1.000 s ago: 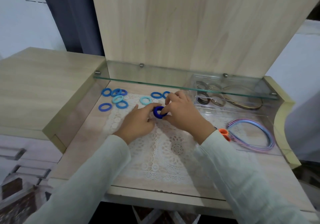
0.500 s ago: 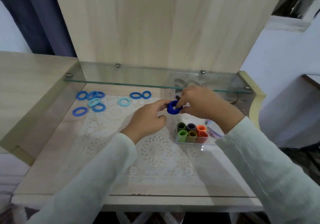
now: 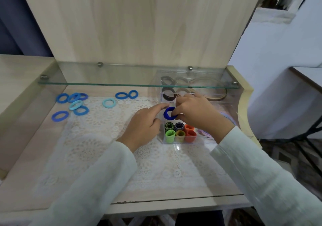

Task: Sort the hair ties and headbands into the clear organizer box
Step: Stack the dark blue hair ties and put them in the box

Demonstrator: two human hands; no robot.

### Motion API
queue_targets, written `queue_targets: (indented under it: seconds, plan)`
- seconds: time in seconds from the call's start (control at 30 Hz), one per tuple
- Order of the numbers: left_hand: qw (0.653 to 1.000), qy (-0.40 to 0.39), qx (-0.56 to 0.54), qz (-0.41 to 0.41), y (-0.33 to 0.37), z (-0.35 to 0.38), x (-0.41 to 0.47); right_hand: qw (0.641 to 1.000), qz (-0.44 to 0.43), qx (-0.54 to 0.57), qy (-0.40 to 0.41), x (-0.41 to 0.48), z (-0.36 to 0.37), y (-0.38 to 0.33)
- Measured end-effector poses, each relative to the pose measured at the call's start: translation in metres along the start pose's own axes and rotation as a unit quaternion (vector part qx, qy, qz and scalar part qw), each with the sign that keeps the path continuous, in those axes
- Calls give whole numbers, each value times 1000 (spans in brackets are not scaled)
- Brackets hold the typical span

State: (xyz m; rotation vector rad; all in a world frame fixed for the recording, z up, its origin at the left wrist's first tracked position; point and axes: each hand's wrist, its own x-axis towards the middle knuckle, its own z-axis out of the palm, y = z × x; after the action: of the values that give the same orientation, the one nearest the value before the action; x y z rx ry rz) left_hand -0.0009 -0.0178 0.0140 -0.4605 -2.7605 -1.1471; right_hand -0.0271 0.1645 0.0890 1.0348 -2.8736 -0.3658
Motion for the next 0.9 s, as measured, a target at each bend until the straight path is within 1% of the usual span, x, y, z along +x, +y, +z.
queue_targets:
  seconds: [0.1,0.2,0.27,0.37,0.6,0.77,0.9]
  plan:
    - [998,42,17,39,-4,3,-5,1000,0,7,-23,3,2,3]
    - [993,76,39,75,-5,6,-8,996,8,35,-76,9,2,6]
    - [991,86,47,88,-6,8,-7,991,15,55,-120,15,1,7]
    - [991,85,52,87,-8,10,-7,985,23,70,-158,22,1,7]
    - [992,90,40,76,-7,10,-9,972,36,107,-205,26,-3,6]
    - [993,88,39,70,-5,9,-10,968,56,126,-212,23,-8,3]
    - [993,85,40,68,-8,10,-10,956,87,173,-220,25,-10,-2]
